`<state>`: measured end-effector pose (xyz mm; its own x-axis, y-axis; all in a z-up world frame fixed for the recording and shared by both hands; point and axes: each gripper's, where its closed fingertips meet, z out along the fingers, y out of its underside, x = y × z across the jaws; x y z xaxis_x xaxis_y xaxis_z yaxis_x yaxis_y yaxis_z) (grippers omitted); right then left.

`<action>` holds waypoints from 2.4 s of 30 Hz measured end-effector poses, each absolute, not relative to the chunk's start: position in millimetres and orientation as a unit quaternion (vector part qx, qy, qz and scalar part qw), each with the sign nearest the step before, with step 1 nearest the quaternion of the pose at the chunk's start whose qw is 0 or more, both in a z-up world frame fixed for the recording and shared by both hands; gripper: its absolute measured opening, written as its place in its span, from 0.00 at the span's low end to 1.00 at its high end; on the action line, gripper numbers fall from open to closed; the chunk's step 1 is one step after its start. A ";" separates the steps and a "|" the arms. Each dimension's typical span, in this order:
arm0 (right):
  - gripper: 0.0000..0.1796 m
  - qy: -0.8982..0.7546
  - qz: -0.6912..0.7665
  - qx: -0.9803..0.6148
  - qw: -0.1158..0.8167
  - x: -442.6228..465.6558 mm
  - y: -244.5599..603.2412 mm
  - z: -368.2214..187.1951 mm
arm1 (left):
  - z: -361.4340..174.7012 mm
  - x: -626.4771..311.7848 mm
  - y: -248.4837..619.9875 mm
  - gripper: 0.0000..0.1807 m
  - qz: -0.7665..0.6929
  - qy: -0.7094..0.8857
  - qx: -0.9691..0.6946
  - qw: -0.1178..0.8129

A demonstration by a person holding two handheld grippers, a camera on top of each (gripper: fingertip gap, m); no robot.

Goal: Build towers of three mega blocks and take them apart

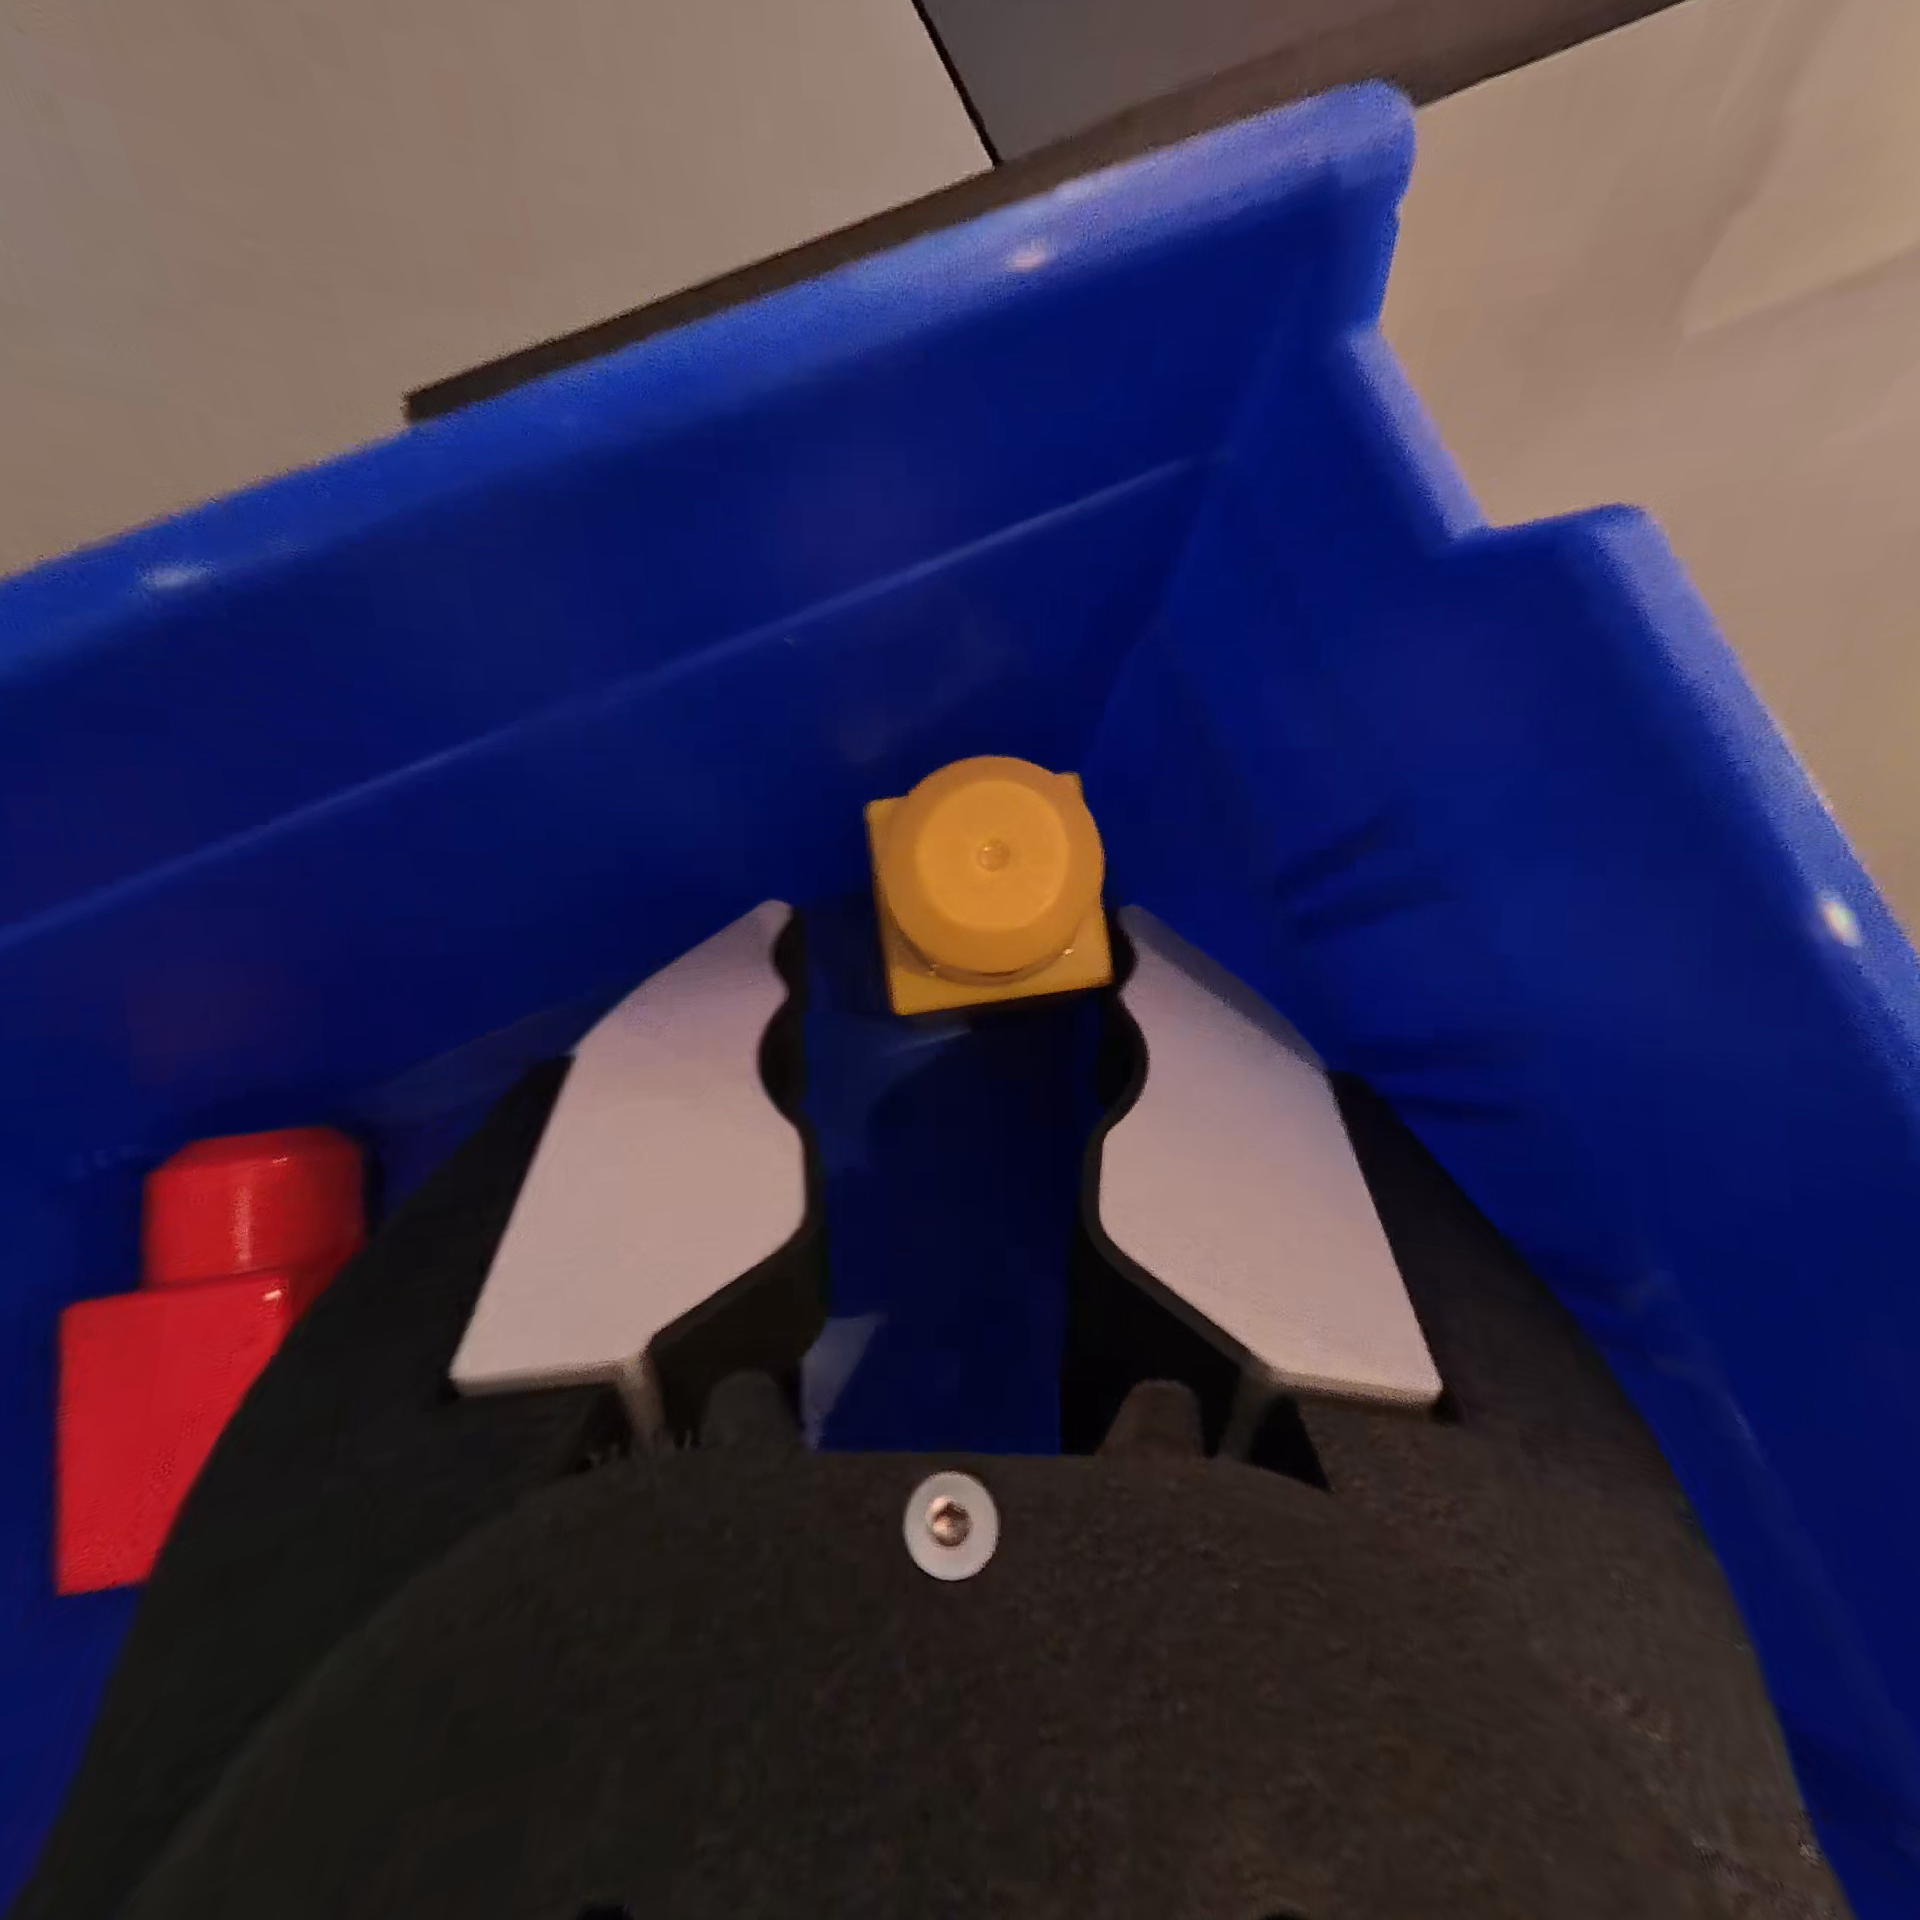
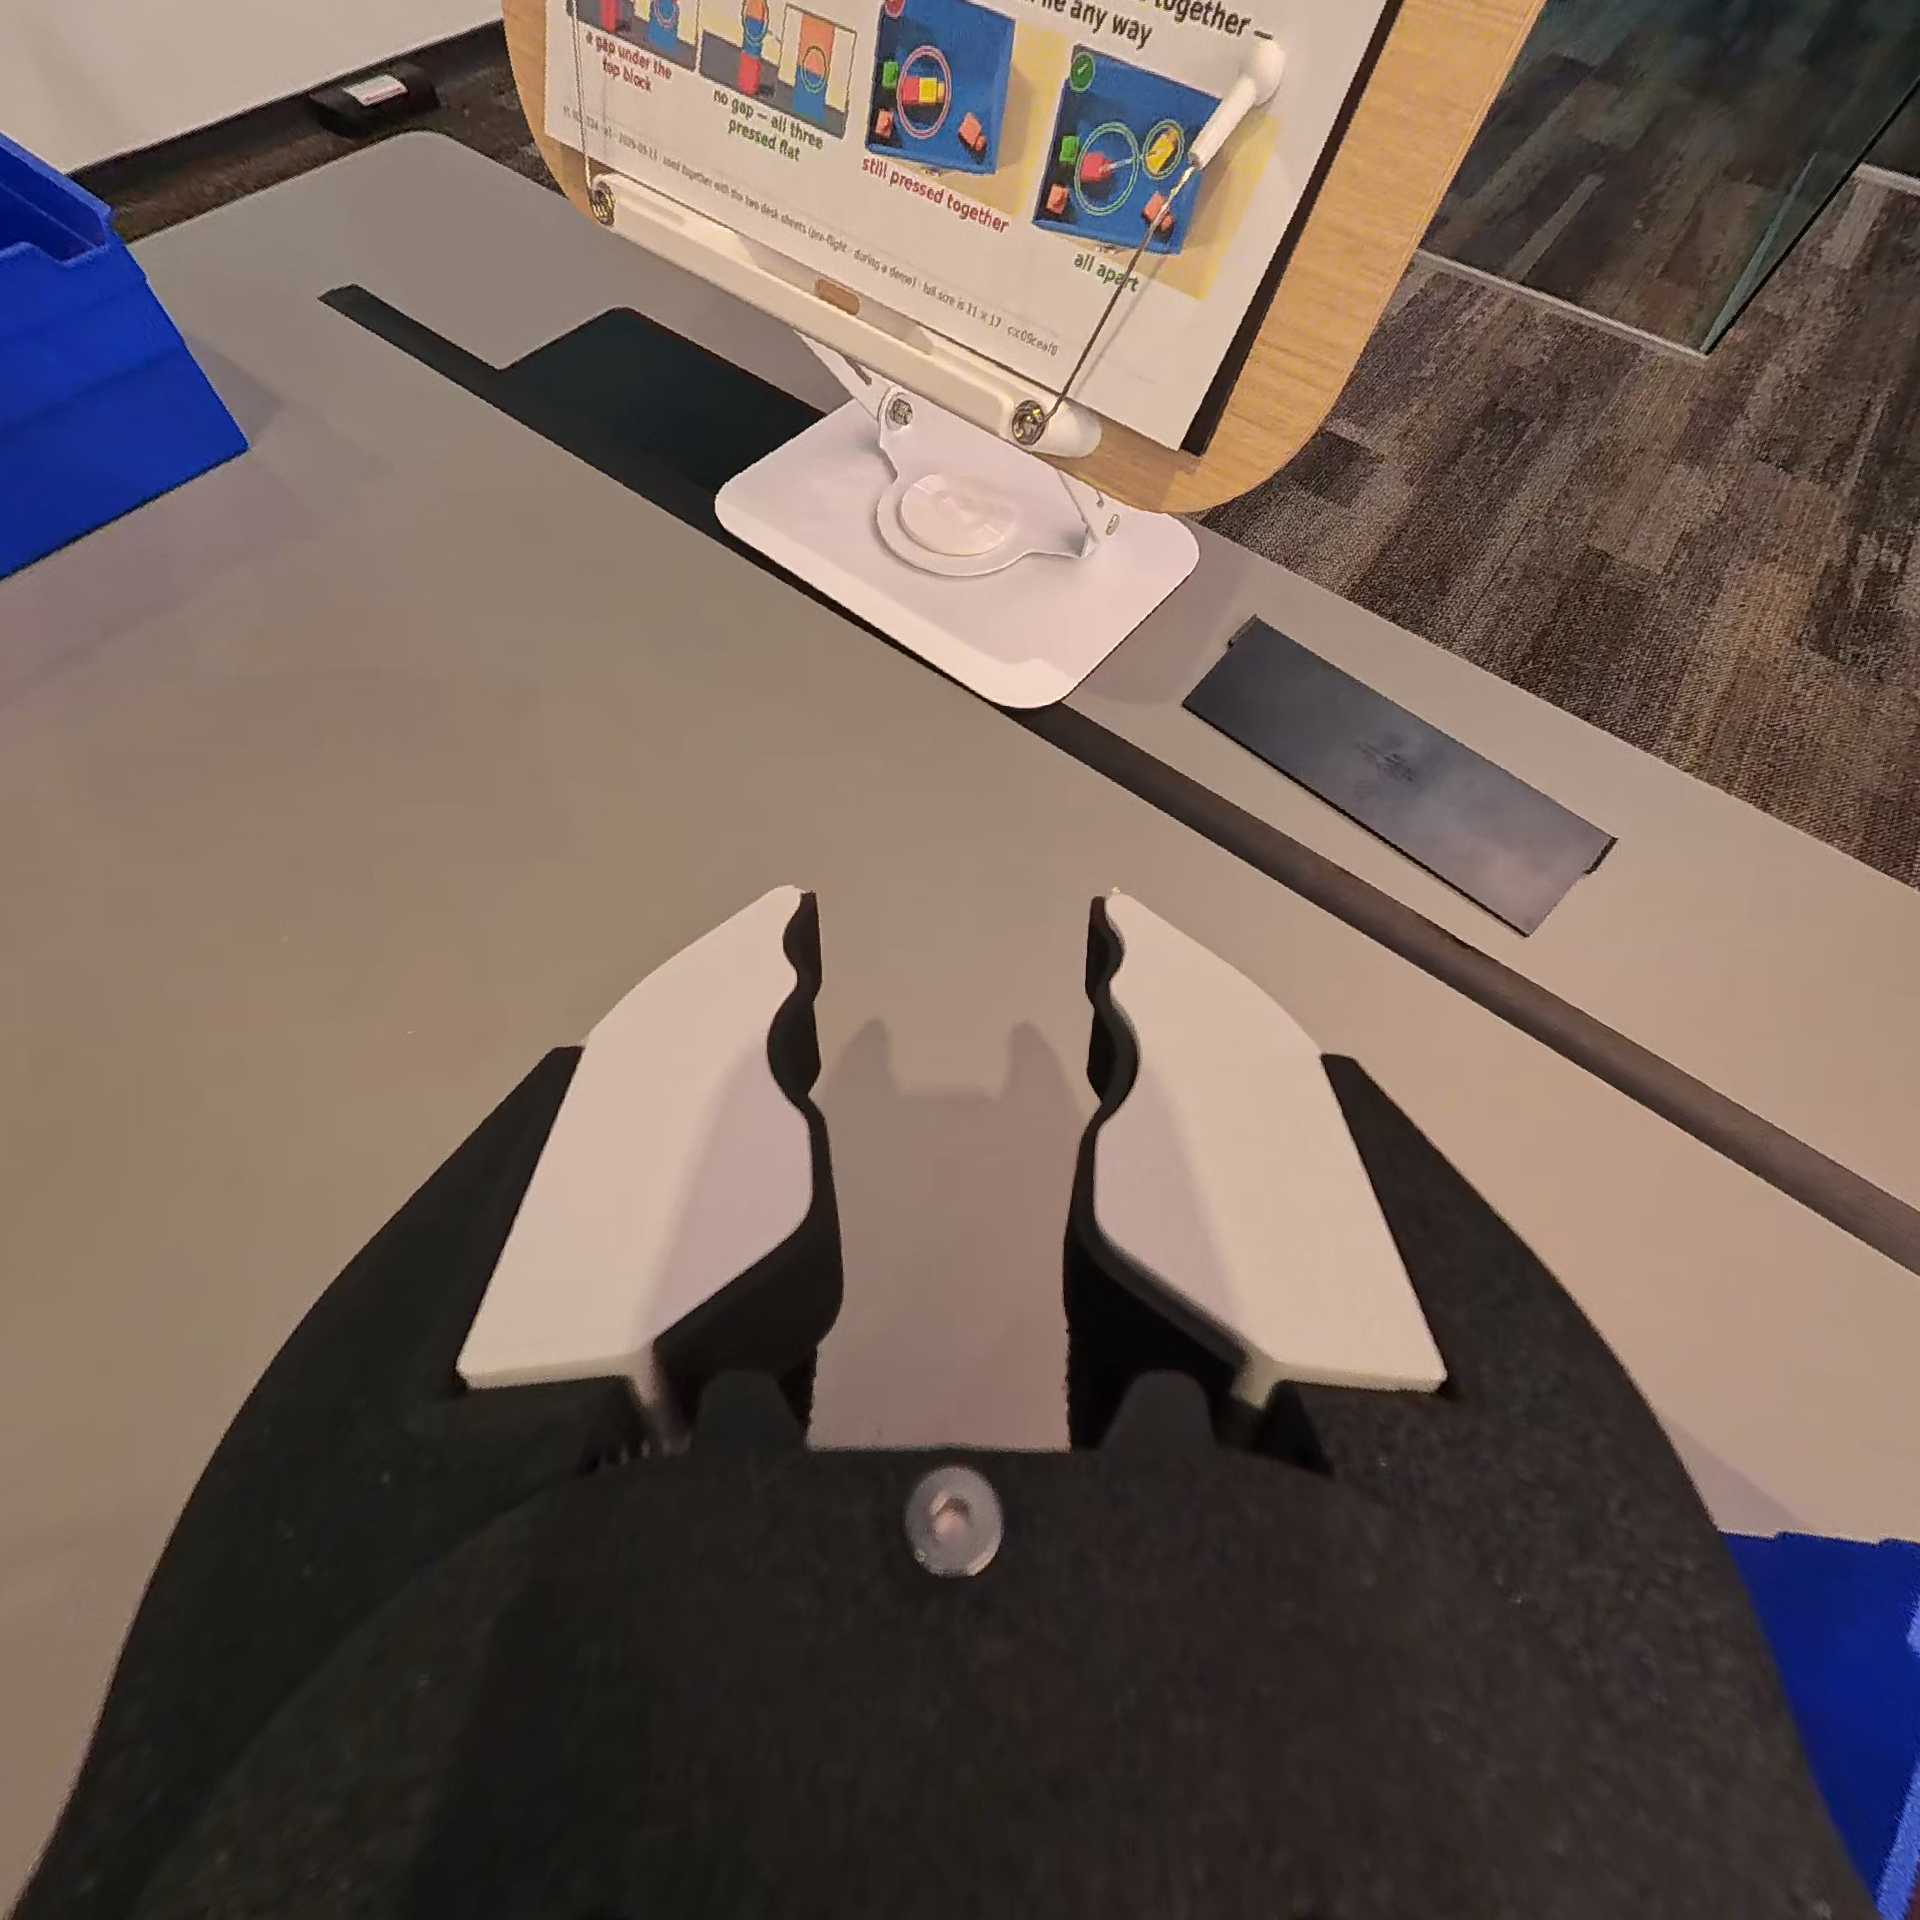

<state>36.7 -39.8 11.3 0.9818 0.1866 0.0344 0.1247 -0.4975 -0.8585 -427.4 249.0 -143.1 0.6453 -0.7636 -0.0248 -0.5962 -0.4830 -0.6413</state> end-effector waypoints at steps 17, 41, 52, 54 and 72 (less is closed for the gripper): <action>0.26 -0.086 0.053 -0.848 0.520 38.7 -44.3 23.5 | 51.2 -382.8 155.5 0.21 -0.221 0.475 -0.727 0.443; 0.25 -0.060 0.099 -0.833 0.541 58.9 -71.7 20.7 | -130.0 -107.5 -81.7 0.21 -0.340 0.790 -0.480 0.171; 0.25 -0.058 0.117 -0.825 0.550 61.8 -74.0 23.9 | -153.0 -113.4 -81.1 0.21 -0.281 0.825 -0.468 0.145; 0.25 -0.061 0.118 -0.823 0.552 61.9 -74.3 24.4 | -152.6 -112.5 -83.0 0.21 -0.287 0.825 -0.465 0.148; 0.24 -0.048 0.169 -0.798 0.576 70.4 -84.2 28.7 | -12.6 -200.4 -31.5 0.31 -0.306 0.670 -0.575 0.357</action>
<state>70.4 -84.2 28.7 0.9383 0.2719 -0.2137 -0.1172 -0.3314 -0.9362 -200.4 -31.5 -12.6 -0.0846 -0.9884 -0.1259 -0.5512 0.1517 -0.8204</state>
